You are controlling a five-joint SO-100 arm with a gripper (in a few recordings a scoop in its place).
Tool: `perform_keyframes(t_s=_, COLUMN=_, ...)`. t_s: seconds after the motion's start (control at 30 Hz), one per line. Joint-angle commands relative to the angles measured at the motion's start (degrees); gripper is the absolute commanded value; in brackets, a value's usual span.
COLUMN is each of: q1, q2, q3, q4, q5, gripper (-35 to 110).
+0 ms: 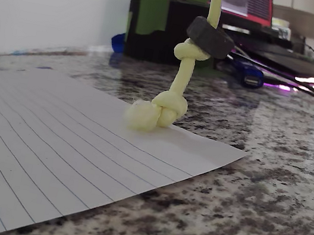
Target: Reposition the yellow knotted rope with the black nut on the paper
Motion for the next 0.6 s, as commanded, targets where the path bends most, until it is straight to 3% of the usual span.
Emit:
perform_keyframes(t_s=0.0, q1=-3.1, q2=0.3, q3=-0.2, q4=-3.0, q5=13.4, gripper=0)
perform_keyframes(t_s=0.17, q1=-9.8, q2=3.3, q3=2.2, q4=-3.6, q5=26.7, gripper=0)
perform_keyframes(t_s=0.33, q1=-16.0, q2=12.8, q3=15.6, q4=-5.9, q5=38.3, gripper=0)
perform_keyframes(t_s=0.57, q1=-29.0, q2=23.3, q3=26.0, q4=-2.9, q5=39.9, gripper=0)
